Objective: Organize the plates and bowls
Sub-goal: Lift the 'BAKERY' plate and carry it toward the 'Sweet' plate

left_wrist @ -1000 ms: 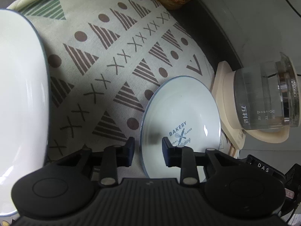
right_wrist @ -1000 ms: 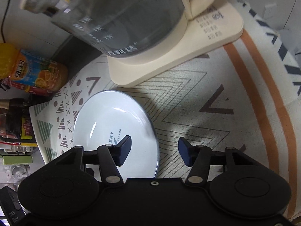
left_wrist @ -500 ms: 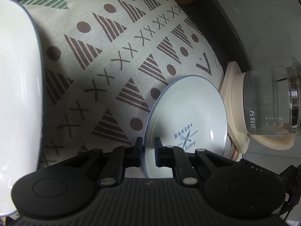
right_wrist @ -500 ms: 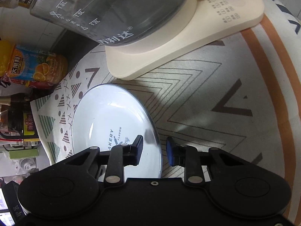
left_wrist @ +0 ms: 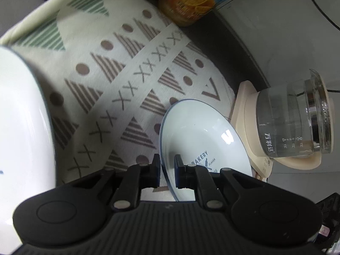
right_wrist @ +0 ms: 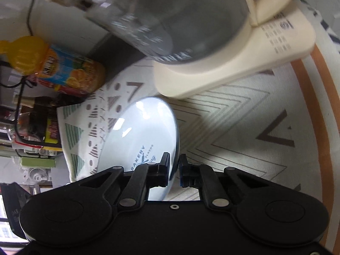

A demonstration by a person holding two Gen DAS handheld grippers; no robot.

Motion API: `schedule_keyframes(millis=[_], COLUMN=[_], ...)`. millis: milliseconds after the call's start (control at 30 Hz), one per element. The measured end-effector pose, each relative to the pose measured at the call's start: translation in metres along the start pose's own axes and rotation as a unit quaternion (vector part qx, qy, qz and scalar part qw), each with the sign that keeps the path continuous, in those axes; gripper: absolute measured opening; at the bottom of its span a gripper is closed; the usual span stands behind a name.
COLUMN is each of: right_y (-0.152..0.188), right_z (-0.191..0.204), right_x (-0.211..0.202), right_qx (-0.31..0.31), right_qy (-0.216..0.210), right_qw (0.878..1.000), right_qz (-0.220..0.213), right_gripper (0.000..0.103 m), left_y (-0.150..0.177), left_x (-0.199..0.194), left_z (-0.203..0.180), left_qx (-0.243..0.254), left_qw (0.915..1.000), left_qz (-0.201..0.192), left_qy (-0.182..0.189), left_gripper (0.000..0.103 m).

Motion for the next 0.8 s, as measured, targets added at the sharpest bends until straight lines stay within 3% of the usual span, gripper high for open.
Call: schedule_keyframes(millis=[467, 800], right_y=[0.006, 0.031], right_z=[0.032, 0.062], right_x=[-0.037, -0.052], right_qx=[-0.012, -0.005], right_qy=[0.004, 0.007], right_qw=[0.998, 0.996], right_qz=[-0.055, -0.084], right_gripper=[0.011, 0.011], left_y=[-0.023, -0.034], left_x=[-0.038, -0.072], left_z=[-0.017, 0.004], left_qx=[0.050, 0.070], left_qw=[0.9974, 0.9954], left_qz=[0.000, -0.003], left_qy=[0.052, 0.065], left_gripper=[0.011, 0.011])
Point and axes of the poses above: each gripper's, at about its wrist camera, not at the fingertips, and x roughly the way its jaws point, z to its left, y to its underside, the point moved 9 cm from there along x, roughly the way its jaws point, and after that the axes turned 12 degrees about -z, right-handed, at the moved point
